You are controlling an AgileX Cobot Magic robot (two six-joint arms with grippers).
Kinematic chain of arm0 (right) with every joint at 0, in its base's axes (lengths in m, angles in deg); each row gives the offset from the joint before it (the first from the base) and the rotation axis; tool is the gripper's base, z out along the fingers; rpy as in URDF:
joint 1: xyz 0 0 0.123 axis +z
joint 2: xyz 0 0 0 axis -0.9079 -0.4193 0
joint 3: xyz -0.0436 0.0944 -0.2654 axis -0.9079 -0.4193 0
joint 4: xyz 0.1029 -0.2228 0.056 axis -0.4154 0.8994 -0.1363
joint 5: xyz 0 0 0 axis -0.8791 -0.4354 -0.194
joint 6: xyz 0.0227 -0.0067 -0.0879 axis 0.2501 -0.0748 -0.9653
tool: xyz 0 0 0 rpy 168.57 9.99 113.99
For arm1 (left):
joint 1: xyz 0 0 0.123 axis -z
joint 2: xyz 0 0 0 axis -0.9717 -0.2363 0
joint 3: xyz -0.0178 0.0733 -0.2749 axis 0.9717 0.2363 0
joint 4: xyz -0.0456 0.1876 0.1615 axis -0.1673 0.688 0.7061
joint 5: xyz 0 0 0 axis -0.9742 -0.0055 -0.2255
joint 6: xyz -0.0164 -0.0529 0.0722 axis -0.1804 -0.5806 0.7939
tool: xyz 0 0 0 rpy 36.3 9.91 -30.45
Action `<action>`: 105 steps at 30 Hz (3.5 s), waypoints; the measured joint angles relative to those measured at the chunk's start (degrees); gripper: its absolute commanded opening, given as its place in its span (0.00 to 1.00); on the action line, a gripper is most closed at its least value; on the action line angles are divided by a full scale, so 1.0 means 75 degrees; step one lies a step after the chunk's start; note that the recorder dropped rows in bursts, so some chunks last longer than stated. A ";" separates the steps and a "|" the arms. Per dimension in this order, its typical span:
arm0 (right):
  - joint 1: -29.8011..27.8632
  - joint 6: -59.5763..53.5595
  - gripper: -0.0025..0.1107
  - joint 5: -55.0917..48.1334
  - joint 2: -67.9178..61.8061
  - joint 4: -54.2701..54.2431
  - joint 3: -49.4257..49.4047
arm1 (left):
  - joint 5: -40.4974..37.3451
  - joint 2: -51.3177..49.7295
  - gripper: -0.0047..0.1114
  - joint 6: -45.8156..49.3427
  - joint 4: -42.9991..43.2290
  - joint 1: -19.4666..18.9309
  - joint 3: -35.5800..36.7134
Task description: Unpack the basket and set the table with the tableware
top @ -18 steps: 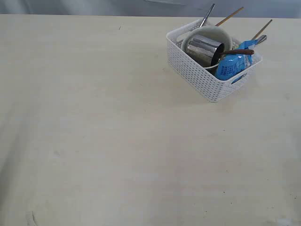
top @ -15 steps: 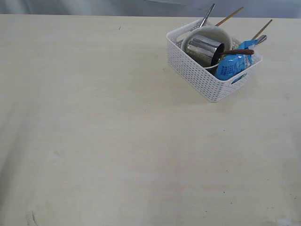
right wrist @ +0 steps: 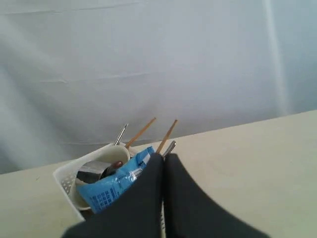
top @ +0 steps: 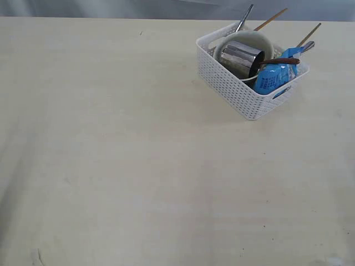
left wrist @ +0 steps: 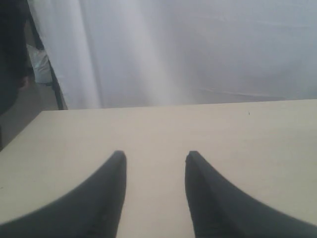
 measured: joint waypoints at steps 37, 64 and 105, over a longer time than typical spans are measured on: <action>0.0000 0.0307 0.54 0.1810 -0.3271 0.0059 0.1908 | 0.0000 0.0000 0.37 0.0000 0.0000 0.0000 0.0000; 0.0000 0.0144 0.58 0.1194 -0.8279 0.2380 0.4009 | 0.0000 0.0000 0.37 0.0000 0.0000 0.0000 0.0000; 0.1804 -0.3106 0.43 -0.8991 -1.4426 0.0602 1.2407 | 0.0000 0.0000 0.37 0.0000 0.0000 0.0000 0.0000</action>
